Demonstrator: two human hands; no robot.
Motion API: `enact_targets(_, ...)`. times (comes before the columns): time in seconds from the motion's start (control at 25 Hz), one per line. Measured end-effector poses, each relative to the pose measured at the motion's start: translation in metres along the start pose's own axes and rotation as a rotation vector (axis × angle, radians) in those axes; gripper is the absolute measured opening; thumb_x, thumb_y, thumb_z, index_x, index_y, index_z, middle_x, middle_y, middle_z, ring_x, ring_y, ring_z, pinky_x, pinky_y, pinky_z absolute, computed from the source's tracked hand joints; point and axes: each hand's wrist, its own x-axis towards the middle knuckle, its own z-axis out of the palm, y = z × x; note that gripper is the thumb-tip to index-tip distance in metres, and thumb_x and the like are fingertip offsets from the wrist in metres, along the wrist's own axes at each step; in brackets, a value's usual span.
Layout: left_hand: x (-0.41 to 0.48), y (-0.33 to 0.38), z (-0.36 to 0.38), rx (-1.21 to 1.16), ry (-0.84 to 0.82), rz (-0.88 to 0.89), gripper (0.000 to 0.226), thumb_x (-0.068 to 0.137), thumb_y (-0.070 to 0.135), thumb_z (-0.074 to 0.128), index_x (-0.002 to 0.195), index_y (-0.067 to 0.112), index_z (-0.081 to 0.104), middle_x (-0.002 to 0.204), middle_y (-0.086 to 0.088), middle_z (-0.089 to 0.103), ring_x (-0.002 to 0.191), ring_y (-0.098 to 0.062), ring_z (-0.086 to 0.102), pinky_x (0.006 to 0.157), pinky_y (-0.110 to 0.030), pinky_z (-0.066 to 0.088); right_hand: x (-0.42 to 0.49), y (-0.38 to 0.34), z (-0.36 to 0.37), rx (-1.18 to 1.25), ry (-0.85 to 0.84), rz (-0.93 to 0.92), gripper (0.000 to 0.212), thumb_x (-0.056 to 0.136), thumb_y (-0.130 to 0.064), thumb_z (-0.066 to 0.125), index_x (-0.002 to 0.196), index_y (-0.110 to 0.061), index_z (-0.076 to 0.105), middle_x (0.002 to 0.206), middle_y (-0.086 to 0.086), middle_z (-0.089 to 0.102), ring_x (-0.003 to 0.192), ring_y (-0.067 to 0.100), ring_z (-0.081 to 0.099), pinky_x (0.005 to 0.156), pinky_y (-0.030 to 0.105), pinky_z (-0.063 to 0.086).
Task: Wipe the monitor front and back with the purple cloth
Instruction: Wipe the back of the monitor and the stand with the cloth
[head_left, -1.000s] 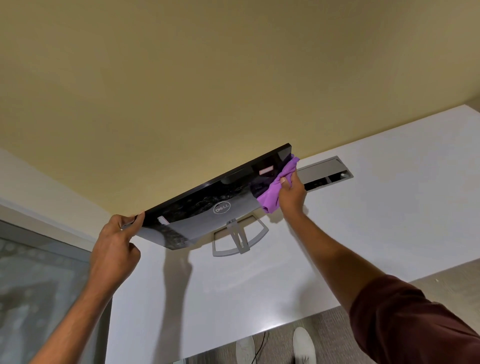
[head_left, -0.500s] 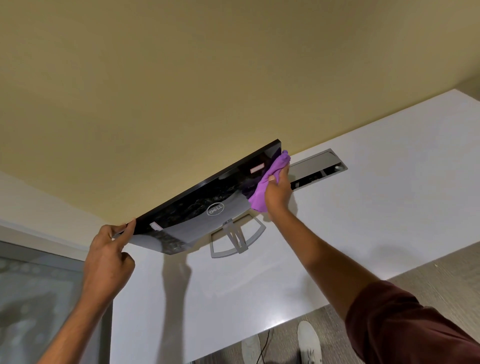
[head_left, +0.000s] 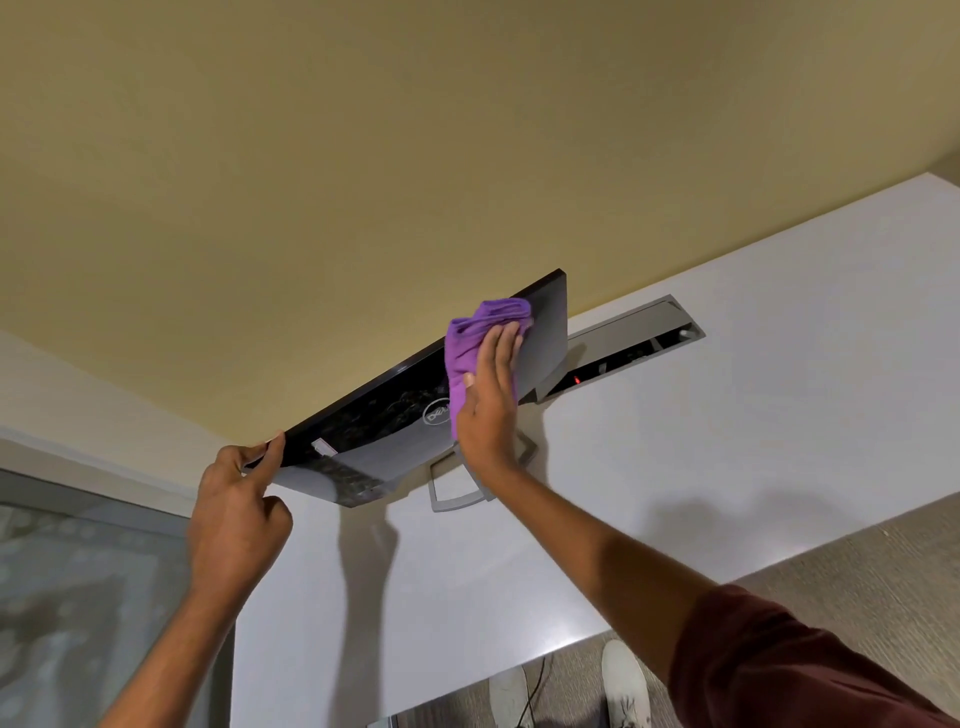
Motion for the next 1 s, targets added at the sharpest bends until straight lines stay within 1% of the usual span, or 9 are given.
enact_targets(0.16,-0.006,0.018,0.008,-0.019,0.049,-0.062,0.075,0.077,-0.009,0.06,0.148,0.016,0.06,0.135,-0.012,0.054,0.12,-0.037,0.055,0.067,-0.044,0.053,-0.036,-0.003,0.013,-0.201,-0.144,-0.169,0.067,0.111,-0.006,0.054,0.168,0.002,0.022,0.179,0.018,0.007,0.167,0.034,0.001,0.132,0.052,0.025)
enact_targets(0.32,-0.004,0.034,0.012,-0.074,0.094,-0.052,0.067,0.084,0.0,0.064,0.149,0.014,0.056,0.143,-0.011,0.05,0.13,-0.036,0.051,0.076,-0.05,0.057,-0.039,-0.001,0.012,-0.323,-0.195,-0.234,0.066,0.113,-0.016,0.052,0.169,0.001,0.021,0.179,0.021,0.007,0.167,0.036,0.001,0.132,0.052,0.025)
enact_targets(0.36,-0.001,0.039,0.014,-0.087,0.075,-0.025,0.069,0.084,0.0,0.064,0.151,0.014,0.053,0.149,-0.009,0.048,0.136,-0.034,0.049,0.082,-0.051,0.059,-0.039,-0.001,0.011,-0.34,-0.197,-0.236,0.066,0.113,-0.017,0.051,0.169,0.0,0.021,0.179,0.021,0.006,0.167,0.035,0.0,0.132,0.052,0.025)
enact_targets(0.44,0.008,0.051,0.02,-0.109,0.006,0.049,0.075,0.085,0.001,0.06,0.157,0.013,0.044,0.163,-0.008,0.041,0.151,-0.032,0.038,0.108,-0.054,0.052,-0.039,-0.001,0.011,-0.374,-0.204,-0.244,0.066,0.114,-0.019,0.048,0.17,-0.002,0.017,0.179,0.019,0.002,0.167,0.035,-0.002,0.132,0.051,0.025)
enact_targets(0.48,0.014,0.058,0.023,-0.122,-0.033,0.097,0.078,0.084,0.004,0.056,0.161,0.011,0.039,0.168,-0.01,0.037,0.157,-0.031,0.03,0.121,-0.054,0.04,-0.039,0.001,0.011,-0.401,-0.209,-0.254,0.068,0.113,-0.019,0.048,0.17,-0.003,0.016,0.179,0.019,0.001,0.167,0.035,-0.004,0.133,0.051,0.024)
enact_targets(0.56,0.029,0.077,0.027,-0.138,-0.104,0.176,0.086,0.081,0.006,0.052,0.165,0.009,0.03,0.173,-0.012,0.027,0.163,-0.029,0.018,0.132,-0.05,0.019,-0.038,0.005,0.011,-0.488,-0.209,-0.28,0.077,0.109,-0.017,0.058,0.171,-0.003,0.013,0.179,0.021,-0.001,0.167,0.037,-0.004,0.133,0.052,0.022)
enact_targets(0.64,0.041,0.098,0.03,-0.16,-0.154,0.215,0.093,0.079,0.001,0.054,0.166,0.01,0.025,0.174,-0.012,0.022,0.164,-0.029,0.013,0.133,-0.048,0.013,-0.035,0.01,0.011,-0.553,-0.21,-0.306,0.086,0.104,-0.015,0.066,0.171,-0.002,0.012,0.178,0.023,0.0,0.166,0.04,-0.003,0.133,0.054,0.021)
enact_targets(0.88,0.042,0.121,0.042,-0.222,-0.146,0.26,0.105,0.071,-0.001,0.059,0.168,0.013,0.019,0.177,-0.008,0.015,0.165,-0.023,0.002,0.134,-0.048,0.003,-0.024,0.024,0.015,-0.584,-0.153,-0.369,0.083,0.109,-0.024,0.06,0.169,0.001,0.009,0.177,0.028,0.004,0.165,0.043,0.002,0.134,0.055,0.017)
enact_targets(1.0,0.04,0.118,0.045,-0.218,-0.13,0.278,0.108,0.072,-0.002,0.061,0.169,0.014,0.016,0.177,-0.006,0.014,0.165,-0.019,0.0,0.134,-0.048,0.003,-0.02,0.024,0.021,-0.536,-0.097,-0.33,0.075,0.115,-0.029,0.042,0.168,0.001,-0.002,0.176,0.027,0.001,0.165,0.043,0.002,0.133,0.055,0.021)
